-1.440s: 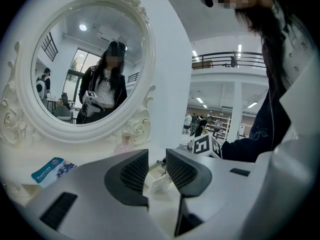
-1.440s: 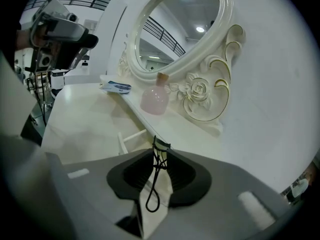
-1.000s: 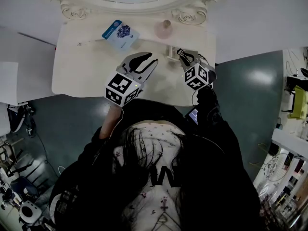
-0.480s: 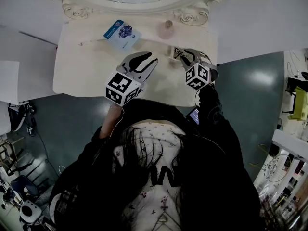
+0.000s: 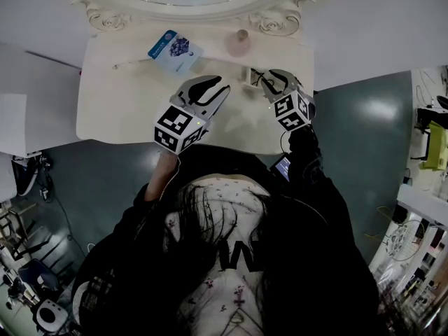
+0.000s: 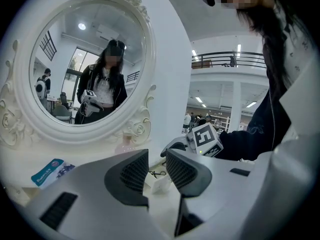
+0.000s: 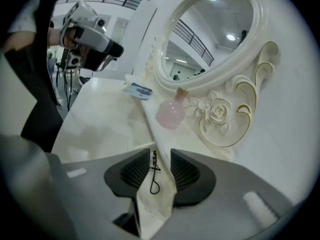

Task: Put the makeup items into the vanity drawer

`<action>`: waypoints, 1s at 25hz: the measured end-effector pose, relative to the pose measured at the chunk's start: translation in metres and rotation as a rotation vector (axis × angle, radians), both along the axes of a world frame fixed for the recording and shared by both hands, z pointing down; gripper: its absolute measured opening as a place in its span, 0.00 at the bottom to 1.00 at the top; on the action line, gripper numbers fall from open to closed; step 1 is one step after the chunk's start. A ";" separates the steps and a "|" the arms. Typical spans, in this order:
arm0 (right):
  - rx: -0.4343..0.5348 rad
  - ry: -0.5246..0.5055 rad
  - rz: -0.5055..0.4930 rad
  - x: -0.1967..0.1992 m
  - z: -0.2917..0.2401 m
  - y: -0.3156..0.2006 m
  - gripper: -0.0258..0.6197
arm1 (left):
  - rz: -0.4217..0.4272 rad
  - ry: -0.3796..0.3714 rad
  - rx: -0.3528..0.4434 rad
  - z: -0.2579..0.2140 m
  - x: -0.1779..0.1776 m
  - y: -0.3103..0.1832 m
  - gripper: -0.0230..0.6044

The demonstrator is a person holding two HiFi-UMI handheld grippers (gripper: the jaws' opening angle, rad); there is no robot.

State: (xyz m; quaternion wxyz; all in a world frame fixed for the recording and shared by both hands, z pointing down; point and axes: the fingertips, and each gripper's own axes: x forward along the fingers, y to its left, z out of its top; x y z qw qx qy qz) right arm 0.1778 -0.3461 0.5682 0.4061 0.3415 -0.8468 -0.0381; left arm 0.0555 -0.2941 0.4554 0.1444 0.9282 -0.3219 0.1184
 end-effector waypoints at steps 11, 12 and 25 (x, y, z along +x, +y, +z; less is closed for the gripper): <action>-0.005 -0.334 0.186 -0.017 -0.052 0.015 0.25 | 0.029 -0.001 0.003 -0.001 -0.002 0.005 0.21; -0.007 -0.363 0.202 -0.019 -0.055 0.017 0.25 | 0.035 -0.001 0.003 -0.001 -0.003 0.005 0.21; -0.005 -0.567 0.403 -0.038 -0.070 0.057 0.17 | 0.188 -0.006 0.013 0.000 -0.003 0.021 0.21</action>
